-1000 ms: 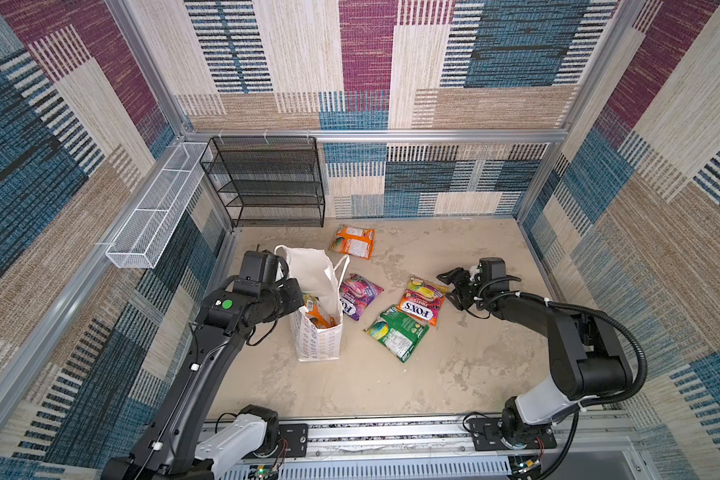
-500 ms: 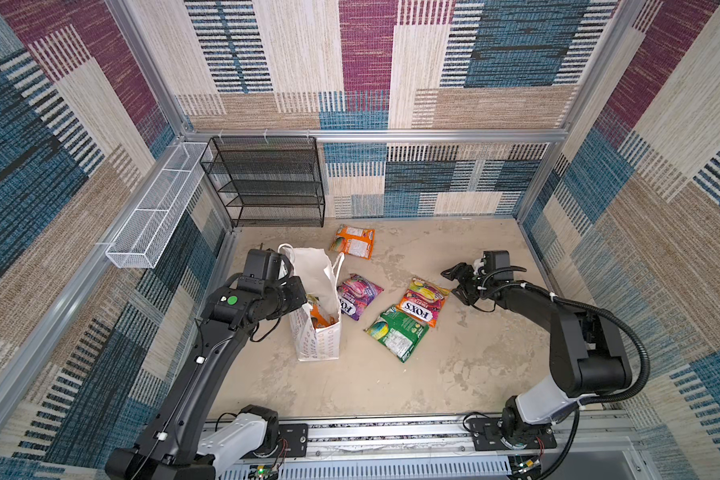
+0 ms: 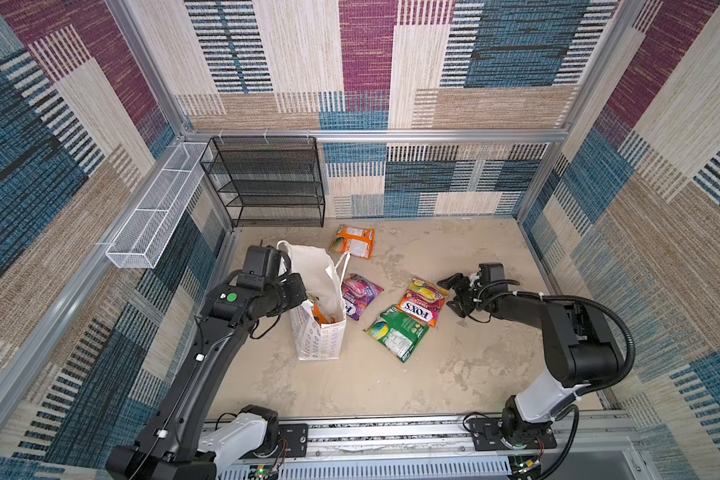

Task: Place the snacks into the paper bag
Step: 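Lower the right gripper onto the multicolour Fox's fruits packet and grasp it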

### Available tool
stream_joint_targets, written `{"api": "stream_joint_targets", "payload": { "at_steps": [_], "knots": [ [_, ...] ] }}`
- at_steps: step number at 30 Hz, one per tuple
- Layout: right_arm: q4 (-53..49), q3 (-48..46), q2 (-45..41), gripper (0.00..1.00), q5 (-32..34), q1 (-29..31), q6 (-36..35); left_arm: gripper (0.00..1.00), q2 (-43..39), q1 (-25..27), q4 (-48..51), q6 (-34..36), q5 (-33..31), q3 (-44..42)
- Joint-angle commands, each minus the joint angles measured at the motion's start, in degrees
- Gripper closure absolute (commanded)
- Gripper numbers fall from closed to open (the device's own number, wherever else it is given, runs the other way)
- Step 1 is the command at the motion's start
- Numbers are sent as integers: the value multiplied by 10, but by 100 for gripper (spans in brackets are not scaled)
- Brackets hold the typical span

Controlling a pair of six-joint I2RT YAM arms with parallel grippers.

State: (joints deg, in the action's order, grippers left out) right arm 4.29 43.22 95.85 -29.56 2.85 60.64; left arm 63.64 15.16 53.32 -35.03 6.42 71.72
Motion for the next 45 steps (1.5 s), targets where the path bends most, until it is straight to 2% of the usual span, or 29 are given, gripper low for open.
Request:
{"api": "stream_joint_targets", "payload": {
  "at_steps": [1, 3, 7, 11, 12, 16, 23, 28, 36, 41, 45],
  "knots": [
    [7, 4, 27, 20, -17, 2, 16, 100, 3, 0, -9, 18, 9, 15],
    [5, 13, 42, 22, -28, 4, 11, 100, 3, 0, -10, 14, 13, 13],
    [23, 8, 38, 36, -36, 8, 6, 100, -2, 0, -9, 8, 18, 4],
    [20, 15, 43, 45, -32, 13, -1, 100, -9, 0, -10, 4, 21, 4],
    [22, 17, 46, 50, -35, 14, -2, 100, -10, 0, -10, 3, 22, 4],
    [41, 20, 64, 79, -63, 15, -4, 100, -18, 0, -6, -2, 29, 2],
    [59, 0, 13, 96, -55, 16, -24, 100, -6, 0, -9, -3, 54, 11],
    [66, -20, -40, 100, -25, 16, -31, 100, 3, 0, -17, 12, 62, 21],
    [76, -26, -72, 100, -19, 16, -41, 100, 26, 0, -31, 35, 46, 56],
    [57, -31, -129, 100, 21, 17, -57, 100, 41, 0, -34, 59, 38, 92],
    [18, -27, -201, 100, 57, 17, -76, 100, 21, -10, -78, 55, 68, 43]
  ]
}}
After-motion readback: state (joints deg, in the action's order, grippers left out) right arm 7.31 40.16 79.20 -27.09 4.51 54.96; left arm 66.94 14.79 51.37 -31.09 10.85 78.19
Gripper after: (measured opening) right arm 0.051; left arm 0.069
